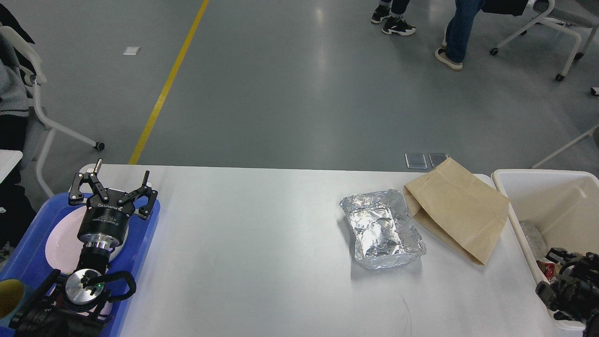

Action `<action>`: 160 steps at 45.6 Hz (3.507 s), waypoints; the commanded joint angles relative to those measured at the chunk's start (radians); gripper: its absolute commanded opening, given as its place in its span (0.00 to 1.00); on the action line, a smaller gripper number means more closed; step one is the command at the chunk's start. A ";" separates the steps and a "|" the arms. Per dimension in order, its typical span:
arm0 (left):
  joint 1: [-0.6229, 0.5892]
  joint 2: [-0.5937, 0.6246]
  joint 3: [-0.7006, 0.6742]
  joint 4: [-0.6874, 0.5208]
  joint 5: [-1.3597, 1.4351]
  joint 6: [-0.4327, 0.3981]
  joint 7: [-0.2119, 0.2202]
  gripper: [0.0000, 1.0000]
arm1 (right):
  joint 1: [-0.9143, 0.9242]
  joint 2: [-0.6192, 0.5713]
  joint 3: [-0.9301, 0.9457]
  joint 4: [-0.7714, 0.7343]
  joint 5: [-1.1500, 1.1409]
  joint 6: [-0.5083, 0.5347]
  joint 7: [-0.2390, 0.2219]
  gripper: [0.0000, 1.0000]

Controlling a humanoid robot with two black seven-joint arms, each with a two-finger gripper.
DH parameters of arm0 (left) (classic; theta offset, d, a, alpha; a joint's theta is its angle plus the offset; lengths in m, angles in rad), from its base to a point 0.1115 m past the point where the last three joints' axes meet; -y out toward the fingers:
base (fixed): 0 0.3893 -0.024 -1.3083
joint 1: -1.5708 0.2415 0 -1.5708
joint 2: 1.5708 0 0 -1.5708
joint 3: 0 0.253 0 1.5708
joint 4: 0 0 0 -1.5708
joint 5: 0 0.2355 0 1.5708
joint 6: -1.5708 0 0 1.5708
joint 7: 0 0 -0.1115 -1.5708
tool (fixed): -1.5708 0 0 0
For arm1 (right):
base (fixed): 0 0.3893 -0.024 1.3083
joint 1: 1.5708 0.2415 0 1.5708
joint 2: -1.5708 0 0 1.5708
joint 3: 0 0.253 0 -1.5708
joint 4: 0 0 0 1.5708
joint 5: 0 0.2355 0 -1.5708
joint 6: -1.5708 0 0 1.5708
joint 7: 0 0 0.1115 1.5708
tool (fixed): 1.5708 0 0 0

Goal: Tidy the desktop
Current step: 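Lower the paper into the bin and open the right gripper, then raise the right gripper out of the bin over the paper bag, then lower the right gripper onto the brown paper bag and grasp it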

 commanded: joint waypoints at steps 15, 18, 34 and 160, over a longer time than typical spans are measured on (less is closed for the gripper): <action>-0.001 0.000 0.000 0.000 0.000 0.000 0.000 0.96 | 0.019 -0.003 0.005 0.014 0.000 0.007 0.005 1.00; 0.000 0.000 0.000 0.000 0.000 0.000 0.000 0.96 | 0.039 -0.006 0.008 0.015 0.002 0.014 0.009 1.00; -0.001 0.000 0.000 0.000 0.000 0.000 0.000 0.96 | 0.338 -0.156 0.011 0.259 0.000 0.179 0.009 1.00; 0.000 0.000 0.000 0.000 0.000 0.000 0.000 0.96 | 0.941 -0.060 -0.126 0.453 -0.156 1.041 0.226 1.00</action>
